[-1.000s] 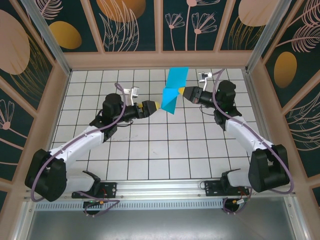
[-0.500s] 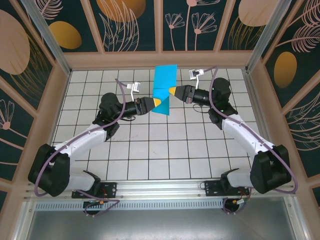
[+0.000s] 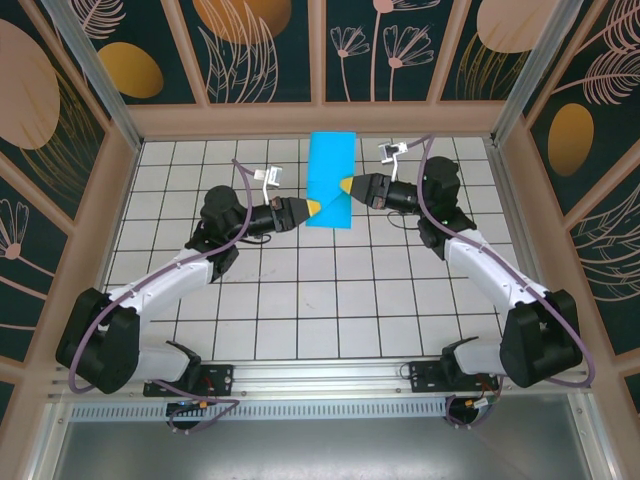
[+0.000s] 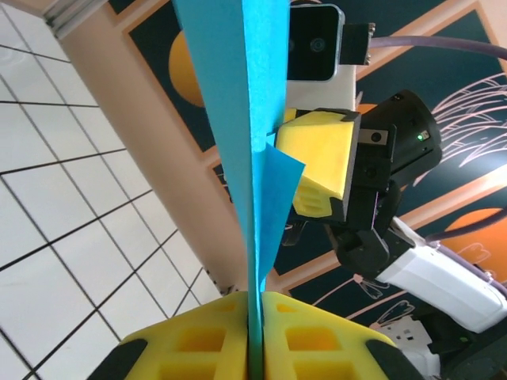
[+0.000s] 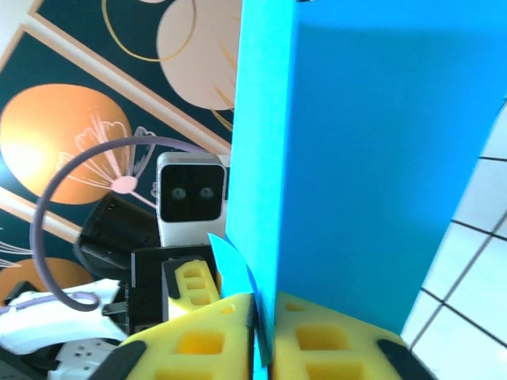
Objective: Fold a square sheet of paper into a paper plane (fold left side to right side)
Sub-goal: Turn over the paper at the center of the table.
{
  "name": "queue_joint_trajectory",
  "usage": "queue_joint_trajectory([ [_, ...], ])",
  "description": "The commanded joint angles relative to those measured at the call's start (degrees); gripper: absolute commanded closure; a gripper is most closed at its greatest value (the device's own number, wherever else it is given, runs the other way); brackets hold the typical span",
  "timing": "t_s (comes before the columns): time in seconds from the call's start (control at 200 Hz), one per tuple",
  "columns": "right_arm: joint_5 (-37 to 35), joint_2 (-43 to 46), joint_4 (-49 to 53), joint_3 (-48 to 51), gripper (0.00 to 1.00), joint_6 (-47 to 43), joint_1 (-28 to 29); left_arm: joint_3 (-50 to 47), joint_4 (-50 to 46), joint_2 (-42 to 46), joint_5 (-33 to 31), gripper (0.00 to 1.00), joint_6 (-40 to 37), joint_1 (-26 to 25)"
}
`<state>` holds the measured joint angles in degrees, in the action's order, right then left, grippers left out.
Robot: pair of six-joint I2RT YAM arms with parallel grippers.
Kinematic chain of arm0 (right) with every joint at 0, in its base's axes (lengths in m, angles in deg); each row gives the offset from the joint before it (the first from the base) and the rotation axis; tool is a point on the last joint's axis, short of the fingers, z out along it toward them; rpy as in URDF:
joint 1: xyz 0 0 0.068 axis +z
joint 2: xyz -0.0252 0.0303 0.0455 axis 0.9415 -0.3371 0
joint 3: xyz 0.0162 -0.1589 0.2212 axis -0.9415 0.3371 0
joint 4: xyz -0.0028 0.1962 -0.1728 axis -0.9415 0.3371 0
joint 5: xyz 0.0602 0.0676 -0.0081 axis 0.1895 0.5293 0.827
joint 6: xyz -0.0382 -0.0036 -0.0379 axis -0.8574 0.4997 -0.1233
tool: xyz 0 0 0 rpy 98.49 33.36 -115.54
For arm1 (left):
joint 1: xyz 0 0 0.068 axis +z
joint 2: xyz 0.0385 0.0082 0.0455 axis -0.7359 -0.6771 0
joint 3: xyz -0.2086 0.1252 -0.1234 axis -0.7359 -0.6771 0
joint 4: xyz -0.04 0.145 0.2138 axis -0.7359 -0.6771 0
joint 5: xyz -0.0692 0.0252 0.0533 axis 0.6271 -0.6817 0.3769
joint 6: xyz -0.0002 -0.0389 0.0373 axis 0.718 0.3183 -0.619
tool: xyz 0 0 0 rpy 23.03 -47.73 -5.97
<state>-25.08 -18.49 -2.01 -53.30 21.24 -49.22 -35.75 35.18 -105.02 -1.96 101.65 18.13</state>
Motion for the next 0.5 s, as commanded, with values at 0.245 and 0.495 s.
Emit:
queue_joint_trajectory([
  [0.245,-30.04,6.13,38.91,-4.13,0.49,-17.72,-6.5,13.55,-51.51,-0.38,-38.17,0.99,-30.27,-8.6],
  [0.495,-46.96,8.76,47.13,1.51,0.48,-17.26,-12.44,31.57,-89.85,-18.38,-79.27,1.0,-23.35,-18.92],
])
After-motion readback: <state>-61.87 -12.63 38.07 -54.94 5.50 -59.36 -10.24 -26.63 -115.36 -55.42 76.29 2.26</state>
